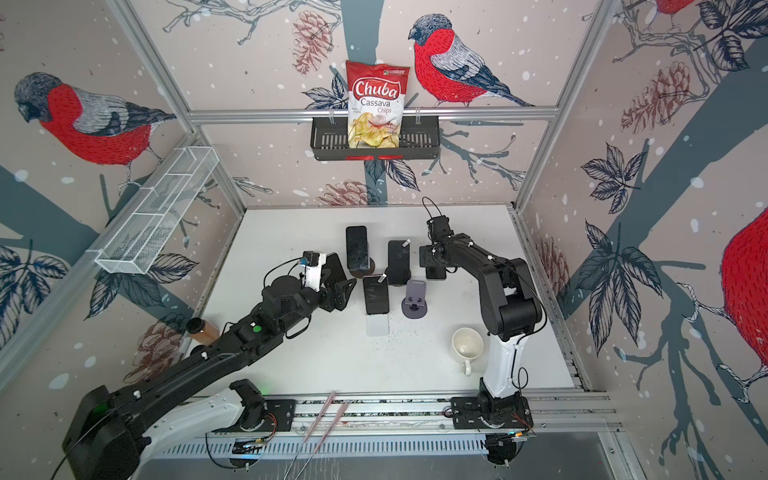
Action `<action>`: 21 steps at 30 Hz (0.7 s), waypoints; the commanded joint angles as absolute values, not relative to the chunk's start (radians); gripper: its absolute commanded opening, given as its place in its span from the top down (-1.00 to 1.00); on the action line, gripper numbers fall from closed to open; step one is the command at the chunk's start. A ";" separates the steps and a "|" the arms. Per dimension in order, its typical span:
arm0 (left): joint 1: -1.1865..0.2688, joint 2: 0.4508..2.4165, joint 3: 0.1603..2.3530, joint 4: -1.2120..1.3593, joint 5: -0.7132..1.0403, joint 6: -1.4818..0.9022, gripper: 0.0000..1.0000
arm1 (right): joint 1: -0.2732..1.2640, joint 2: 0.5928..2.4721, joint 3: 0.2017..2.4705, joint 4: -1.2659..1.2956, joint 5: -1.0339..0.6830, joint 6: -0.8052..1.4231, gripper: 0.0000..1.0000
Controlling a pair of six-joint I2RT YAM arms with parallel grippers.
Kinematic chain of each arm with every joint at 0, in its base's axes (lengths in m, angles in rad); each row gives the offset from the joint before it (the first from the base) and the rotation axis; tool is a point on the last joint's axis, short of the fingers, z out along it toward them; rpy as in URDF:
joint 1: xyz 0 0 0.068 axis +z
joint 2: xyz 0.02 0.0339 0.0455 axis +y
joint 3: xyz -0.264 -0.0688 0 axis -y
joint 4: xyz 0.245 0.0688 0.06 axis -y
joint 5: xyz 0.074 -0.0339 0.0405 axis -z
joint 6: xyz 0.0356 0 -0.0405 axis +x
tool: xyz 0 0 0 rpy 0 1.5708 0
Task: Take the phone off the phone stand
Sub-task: 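Open the right gripper to release the teal phone flat on the table, then move the right gripper back toward the empty dark stand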
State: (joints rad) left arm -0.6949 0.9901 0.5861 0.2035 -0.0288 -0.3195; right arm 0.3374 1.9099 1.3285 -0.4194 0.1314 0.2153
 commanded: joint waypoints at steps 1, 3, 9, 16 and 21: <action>-0.695 0.981 0.597 0.176 -0.048 -0.338 -0.94 | 0.339 1.872 1.311 -0.404 0.151 0.241 -0.83; -0.695 0.969 0.595 0.166 -0.062 -0.345 -0.94 | 0.335 1.844 1.294 -0.396 0.155 0.249 -0.83; -0.695 0.943 0.590 0.158 -0.046 -0.340 -0.94 | 0.331 1.749 1.255 -0.403 0.168 0.261 -0.84; -0.695 0.920 0.579 0.157 -0.037 -0.347 -0.94 | 0.337 1.608 1.195 -0.410 0.153 0.293 -0.84; -0.695 0.943 0.599 0.116 -0.060 -0.372 -0.94 | 0.370 1.487 1.127 -0.410 0.209 0.328 -0.85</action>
